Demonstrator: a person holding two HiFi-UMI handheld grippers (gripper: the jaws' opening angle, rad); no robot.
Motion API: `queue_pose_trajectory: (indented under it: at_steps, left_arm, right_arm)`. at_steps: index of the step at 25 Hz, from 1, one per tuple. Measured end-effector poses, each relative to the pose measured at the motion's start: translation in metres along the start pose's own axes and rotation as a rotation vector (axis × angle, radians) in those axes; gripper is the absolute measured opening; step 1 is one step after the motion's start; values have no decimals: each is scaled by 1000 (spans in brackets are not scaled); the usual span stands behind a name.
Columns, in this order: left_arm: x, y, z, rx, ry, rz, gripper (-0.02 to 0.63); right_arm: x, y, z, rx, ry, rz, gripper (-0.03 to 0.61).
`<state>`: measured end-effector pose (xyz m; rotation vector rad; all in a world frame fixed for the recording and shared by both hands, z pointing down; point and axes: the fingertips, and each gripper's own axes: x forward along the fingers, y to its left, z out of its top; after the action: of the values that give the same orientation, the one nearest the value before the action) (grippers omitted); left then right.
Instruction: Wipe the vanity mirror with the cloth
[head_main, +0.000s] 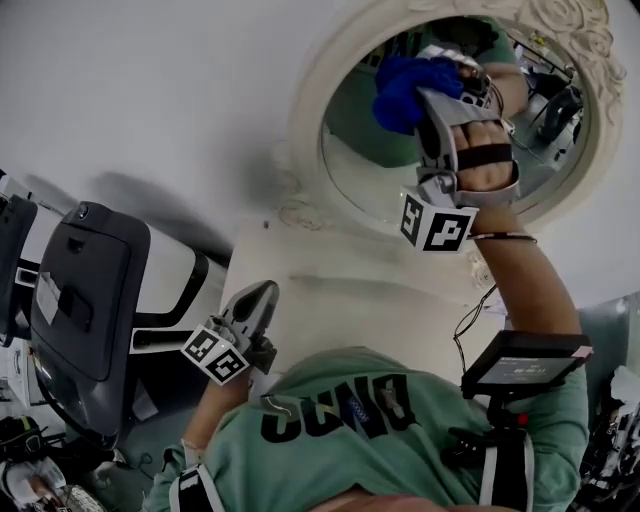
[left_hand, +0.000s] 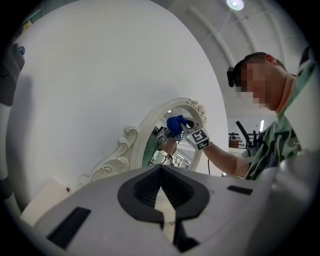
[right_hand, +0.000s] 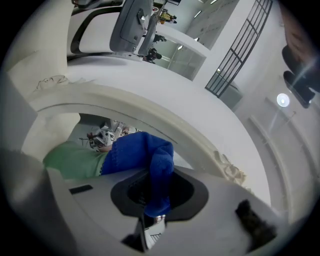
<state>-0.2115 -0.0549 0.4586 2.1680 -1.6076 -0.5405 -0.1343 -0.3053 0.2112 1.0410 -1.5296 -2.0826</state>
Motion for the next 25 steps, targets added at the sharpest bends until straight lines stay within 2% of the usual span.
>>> queue_pose_trajectory:
  at_steps: [4, 10, 16, 21, 25]
  left_arm:
    - [3, 9, -16, -19, 41, 12, 9]
    - [2, 17, -42, -56, 122, 42, 9]
    - [6, 19, -59, -65, 172, 52, 9]
    - [-1, 23, -70, -71, 208, 62, 9]
    - [0, 9, -68, -72, 201, 43, 9]
  right_arm:
    - [-24, 77, 17, 1, -42, 73, 51]
    - [-77, 212, 47, 52, -92, 263, 52]
    - [-116, 318, 61, 56, -121, 429, 52]
    - [-121, 333, 65, 118, -101, 438, 52]
    - [-127, 330, 70, 119, -100, 537, 52]
